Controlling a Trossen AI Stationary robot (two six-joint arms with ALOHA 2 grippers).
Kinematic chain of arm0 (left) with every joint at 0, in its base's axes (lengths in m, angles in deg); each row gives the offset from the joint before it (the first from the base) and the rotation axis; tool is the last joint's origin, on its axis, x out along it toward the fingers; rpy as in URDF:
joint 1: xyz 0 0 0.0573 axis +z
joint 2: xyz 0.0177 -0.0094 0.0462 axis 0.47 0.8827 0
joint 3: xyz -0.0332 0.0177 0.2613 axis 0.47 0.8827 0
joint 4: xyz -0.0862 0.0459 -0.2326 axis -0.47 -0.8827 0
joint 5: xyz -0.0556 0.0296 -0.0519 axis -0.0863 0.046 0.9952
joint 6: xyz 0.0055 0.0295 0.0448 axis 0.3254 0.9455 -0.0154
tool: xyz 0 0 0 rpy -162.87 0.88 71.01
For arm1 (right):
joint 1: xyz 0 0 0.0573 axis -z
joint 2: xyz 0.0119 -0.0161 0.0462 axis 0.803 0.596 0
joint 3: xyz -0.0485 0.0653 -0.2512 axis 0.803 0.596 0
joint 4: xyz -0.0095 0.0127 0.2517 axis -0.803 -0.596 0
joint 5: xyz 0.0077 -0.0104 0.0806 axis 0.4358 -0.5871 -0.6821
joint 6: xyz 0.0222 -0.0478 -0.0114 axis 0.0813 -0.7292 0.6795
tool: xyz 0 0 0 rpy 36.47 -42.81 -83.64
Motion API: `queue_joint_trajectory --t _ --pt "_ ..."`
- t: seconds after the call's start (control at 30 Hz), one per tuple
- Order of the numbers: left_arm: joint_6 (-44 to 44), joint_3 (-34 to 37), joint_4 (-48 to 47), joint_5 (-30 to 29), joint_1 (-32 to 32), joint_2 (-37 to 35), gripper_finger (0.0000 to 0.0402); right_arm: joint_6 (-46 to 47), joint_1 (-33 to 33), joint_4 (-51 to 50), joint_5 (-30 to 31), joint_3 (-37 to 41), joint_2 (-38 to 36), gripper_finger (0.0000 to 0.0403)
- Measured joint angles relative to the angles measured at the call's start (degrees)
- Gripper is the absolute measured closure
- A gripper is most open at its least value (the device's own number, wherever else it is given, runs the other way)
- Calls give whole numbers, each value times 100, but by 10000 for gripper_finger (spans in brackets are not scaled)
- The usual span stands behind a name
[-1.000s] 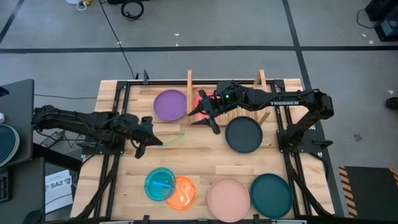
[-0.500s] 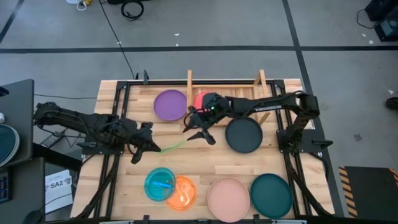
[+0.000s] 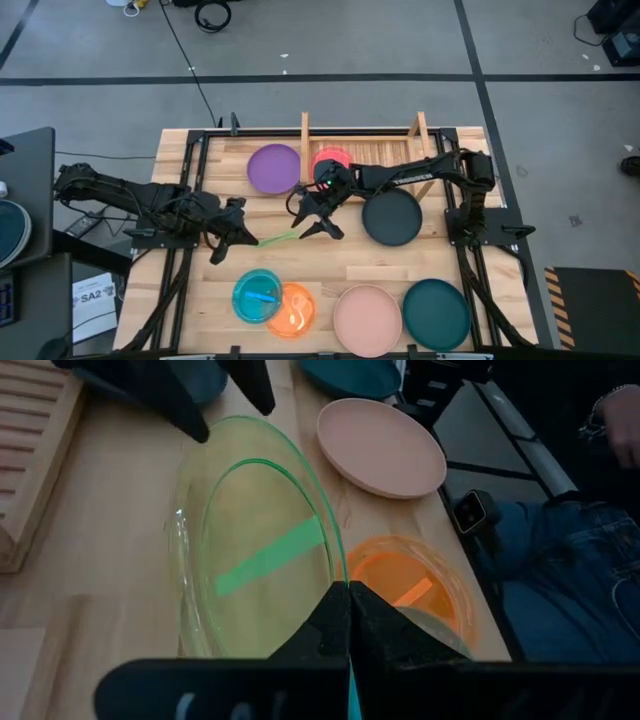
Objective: Place and stack plates onto a shelf
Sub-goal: Stack the small green plate on top of the small pink plate on the shelf
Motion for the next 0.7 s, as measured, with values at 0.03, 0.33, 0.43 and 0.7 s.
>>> queue_joint_trajectory --t 0.03,0.33,0.43,0.7 --pt "0 0 8 -1 2 0 401 0 -12 82 0 -2 31 215" --pt "0 0 82 -2 2 0 401 -9 -136 224 241 1 172 217" --pt "0 0 88 -2 2 0 401 -7 -160 284 275 0 157 231" --pt "0 0 84 -2 2 0 400 -3 -162 384 239 -2 157 304"
